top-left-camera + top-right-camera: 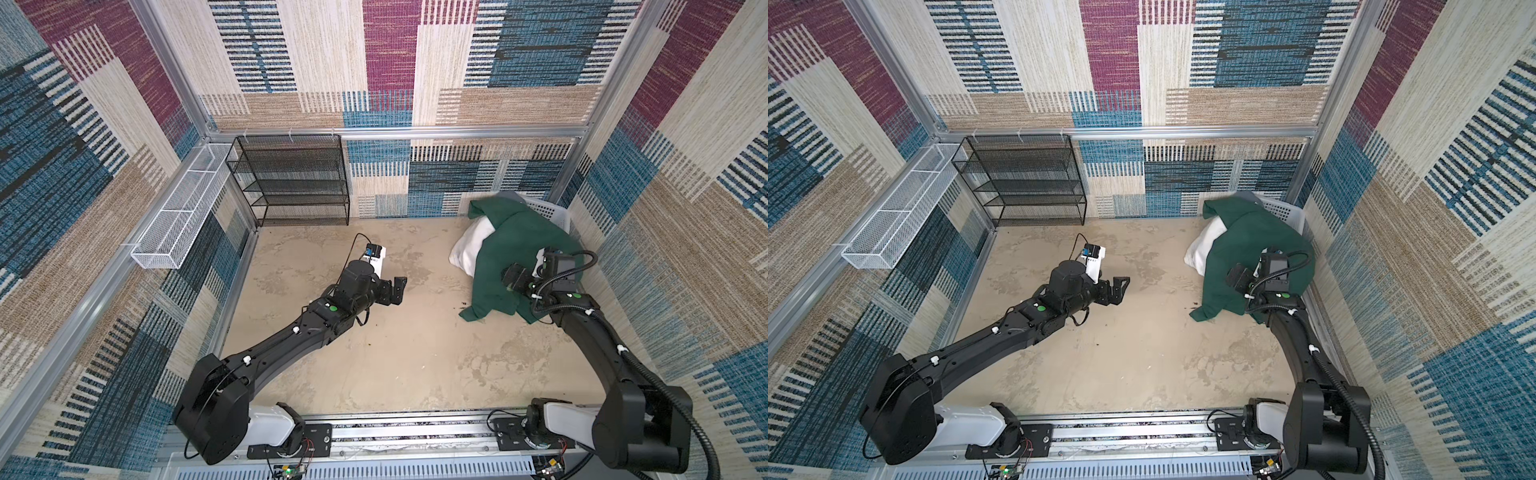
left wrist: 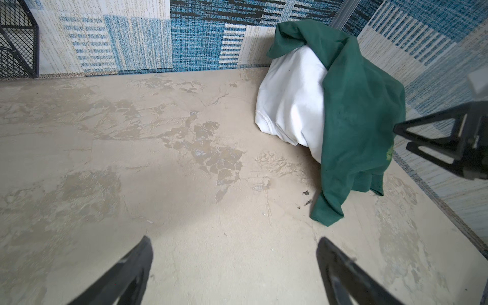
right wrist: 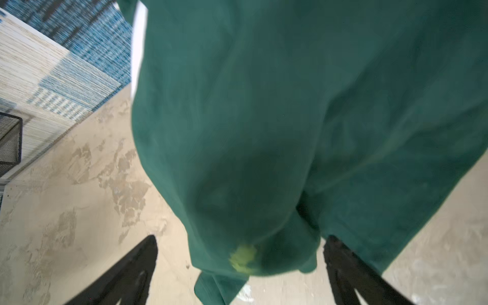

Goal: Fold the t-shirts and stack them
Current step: 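Pull the green t-shirt out of the basket with the right gripper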

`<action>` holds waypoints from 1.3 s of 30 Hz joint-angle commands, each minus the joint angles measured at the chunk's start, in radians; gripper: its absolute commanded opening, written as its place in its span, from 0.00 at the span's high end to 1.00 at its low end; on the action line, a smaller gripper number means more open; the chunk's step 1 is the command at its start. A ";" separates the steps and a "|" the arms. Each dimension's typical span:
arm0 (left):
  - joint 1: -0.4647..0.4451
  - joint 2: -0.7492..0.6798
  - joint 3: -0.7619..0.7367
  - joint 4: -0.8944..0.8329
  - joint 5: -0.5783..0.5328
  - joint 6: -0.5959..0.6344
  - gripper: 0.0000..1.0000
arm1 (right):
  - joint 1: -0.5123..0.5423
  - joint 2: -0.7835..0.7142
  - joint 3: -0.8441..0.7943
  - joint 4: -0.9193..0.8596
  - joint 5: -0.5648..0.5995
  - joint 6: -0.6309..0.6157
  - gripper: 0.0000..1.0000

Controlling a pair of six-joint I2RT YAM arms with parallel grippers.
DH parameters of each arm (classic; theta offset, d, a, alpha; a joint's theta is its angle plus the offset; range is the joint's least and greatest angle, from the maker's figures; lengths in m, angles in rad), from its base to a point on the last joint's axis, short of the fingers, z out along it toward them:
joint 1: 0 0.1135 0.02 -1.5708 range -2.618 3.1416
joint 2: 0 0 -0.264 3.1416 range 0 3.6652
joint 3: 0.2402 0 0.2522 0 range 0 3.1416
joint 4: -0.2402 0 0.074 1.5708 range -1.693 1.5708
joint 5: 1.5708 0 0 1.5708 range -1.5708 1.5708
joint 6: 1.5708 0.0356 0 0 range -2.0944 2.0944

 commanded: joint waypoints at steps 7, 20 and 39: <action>0.001 -0.030 -0.029 0.025 -0.005 -0.020 0.03 | 0.003 -0.016 -0.244 0.120 -0.068 0.137 0.14; 0.001 -0.004 -0.043 0.043 0.005 -0.029 0.02 | 0.003 0.180 -0.152 0.210 0.105 0.105 0.25; 0.002 -0.016 -0.058 0.034 -0.032 -0.013 0.01 | 0.012 0.008 -0.013 0.074 0.103 0.073 1.00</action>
